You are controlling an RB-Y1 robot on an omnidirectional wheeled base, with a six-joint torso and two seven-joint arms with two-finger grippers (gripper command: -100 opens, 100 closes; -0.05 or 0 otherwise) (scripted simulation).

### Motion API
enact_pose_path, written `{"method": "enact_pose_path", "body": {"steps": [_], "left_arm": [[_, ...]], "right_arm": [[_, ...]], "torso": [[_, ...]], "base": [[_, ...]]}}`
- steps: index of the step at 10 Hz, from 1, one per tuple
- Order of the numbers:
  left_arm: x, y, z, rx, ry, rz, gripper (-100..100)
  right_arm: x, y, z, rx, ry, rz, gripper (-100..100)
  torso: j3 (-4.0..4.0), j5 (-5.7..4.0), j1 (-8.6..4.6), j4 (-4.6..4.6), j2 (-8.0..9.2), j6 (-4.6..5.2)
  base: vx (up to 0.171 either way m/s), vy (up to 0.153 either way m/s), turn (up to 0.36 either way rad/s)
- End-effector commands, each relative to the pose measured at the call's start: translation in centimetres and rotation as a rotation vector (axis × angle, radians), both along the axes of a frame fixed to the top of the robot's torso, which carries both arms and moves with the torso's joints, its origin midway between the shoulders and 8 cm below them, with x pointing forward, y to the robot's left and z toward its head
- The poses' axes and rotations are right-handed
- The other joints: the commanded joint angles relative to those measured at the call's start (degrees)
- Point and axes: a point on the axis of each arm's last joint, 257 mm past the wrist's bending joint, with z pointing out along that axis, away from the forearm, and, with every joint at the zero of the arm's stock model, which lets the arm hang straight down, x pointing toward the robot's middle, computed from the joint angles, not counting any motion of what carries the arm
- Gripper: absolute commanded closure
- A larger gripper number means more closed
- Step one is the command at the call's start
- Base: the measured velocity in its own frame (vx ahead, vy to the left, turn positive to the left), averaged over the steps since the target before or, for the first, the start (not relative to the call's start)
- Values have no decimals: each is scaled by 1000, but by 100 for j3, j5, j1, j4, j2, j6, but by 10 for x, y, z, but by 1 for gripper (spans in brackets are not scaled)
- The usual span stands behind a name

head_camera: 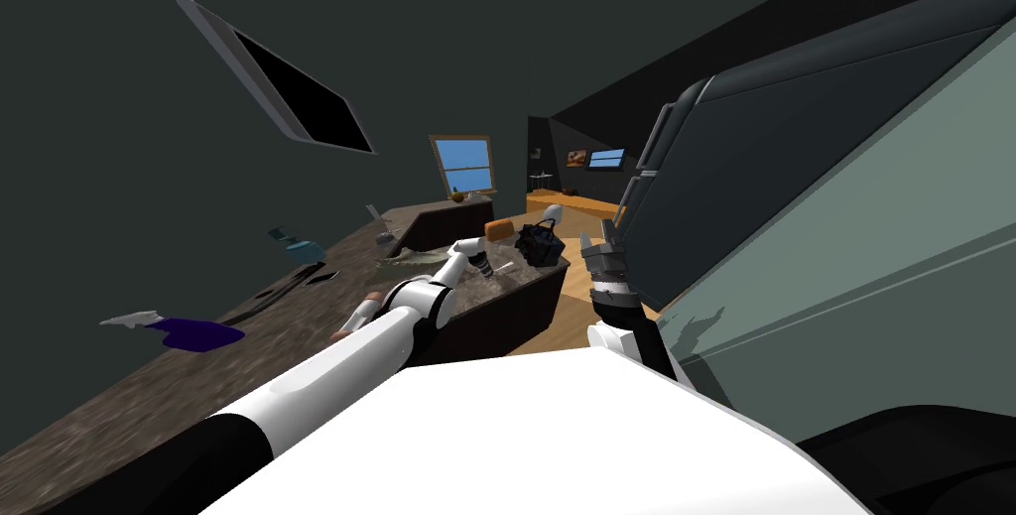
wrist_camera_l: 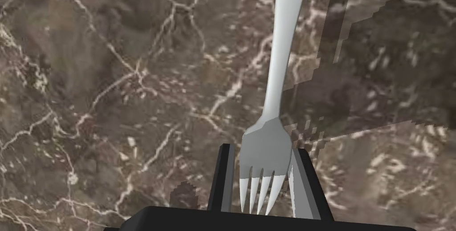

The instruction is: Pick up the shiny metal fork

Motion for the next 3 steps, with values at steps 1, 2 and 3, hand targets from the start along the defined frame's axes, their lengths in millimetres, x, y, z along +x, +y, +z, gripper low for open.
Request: {"method": "enact_pose_path", "body": {"steps": [1, 2, 3], "left_arm": [[2, -2, 11, 0, 3, -1, 100], [1, -2, 7, 0, -1, -1, 100], [0, -2, 8, 0, 1, -1, 0]], "right_arm": [[0, 0, 0, 0, 0, 0, 0], [0, 0, 0, 0, 0, 0, 0], [0, 0, 0, 0, 0, 0, 0]], "torso": [[0, 0, 0, 0, 0, 0], [2, -1, -1, 3, 1, 1], [1, 0, 0, -1, 2, 0]], "base": [[0, 0, 0], [0, 0, 0], [0, 0, 0]]}}
